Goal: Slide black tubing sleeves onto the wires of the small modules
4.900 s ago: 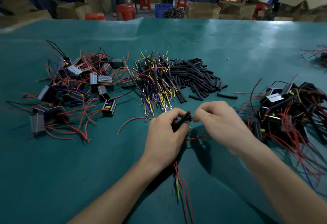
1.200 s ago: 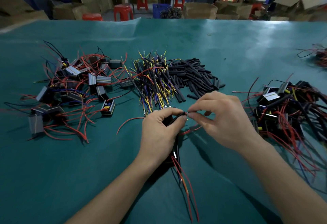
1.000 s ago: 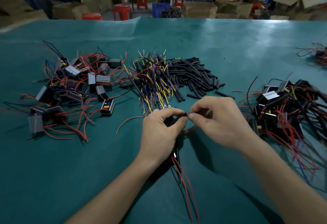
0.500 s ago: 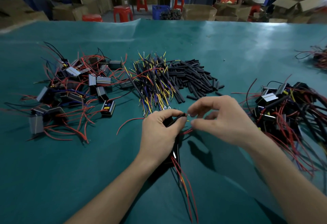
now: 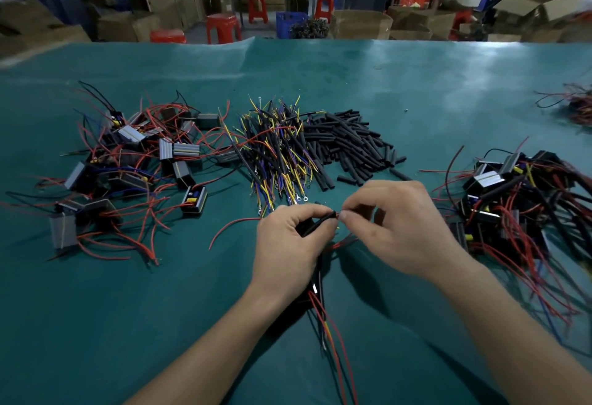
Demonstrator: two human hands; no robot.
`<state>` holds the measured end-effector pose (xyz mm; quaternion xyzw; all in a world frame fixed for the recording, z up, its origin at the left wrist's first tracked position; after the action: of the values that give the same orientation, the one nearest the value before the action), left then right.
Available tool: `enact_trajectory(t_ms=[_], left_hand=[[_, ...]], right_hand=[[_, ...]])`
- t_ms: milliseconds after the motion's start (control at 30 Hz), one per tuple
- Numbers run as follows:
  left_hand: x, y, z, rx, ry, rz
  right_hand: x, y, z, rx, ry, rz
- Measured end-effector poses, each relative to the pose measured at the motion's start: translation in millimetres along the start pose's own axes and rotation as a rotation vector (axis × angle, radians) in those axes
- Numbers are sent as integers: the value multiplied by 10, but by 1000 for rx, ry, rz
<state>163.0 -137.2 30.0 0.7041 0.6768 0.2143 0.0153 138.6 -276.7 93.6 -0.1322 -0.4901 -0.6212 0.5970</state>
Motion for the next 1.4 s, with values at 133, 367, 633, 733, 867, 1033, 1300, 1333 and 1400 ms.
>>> enact_trajectory(t_ms=[133, 367, 633, 733, 867, 1033, 1300, 1333, 1400], left_hand=[[-12, -18, -111, -70, 92, 1], [23, -5, 66, 65, -87, -39], [0, 15, 62, 77, -99, -1], [4, 0, -12, 40, -26, -9], [-44, -49, -104, -32, 55, 24], [-93, -65, -133, -23, -32, 96], [-25, -60, -160, -46, -81, 36], [-17, -58, -160, -48, -80, 28], [-4, -54, -159, -49, -84, 13]], right_hand=[[-348, -157, -518, -679, 679, 70], [9, -30, -168, -135, 234, -44], [-7, -15, 80, 141, -46, -43], [-71, -3, -166, -123, 174, 17], [-259, -100, -485, -553, 753, 75], [-293, -95, -433, -584, 1071, -15], [-371, -106, -369, -614, 1196, 15], [-375, -105, -364, -611, 1202, 24], [-378, -104, -354, -605, 1208, 38]])
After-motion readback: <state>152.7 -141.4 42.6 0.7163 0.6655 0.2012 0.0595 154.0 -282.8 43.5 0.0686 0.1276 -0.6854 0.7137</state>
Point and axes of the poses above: each hand's wrist, its own y-axis towards the middle knuckle, its own x-axis out of the back of the hand, z = x × y, the point moved 10 cm from there along y, towards the middle knuckle, and after that the axes turned 4 degrees about y, right-handed, at the moved point
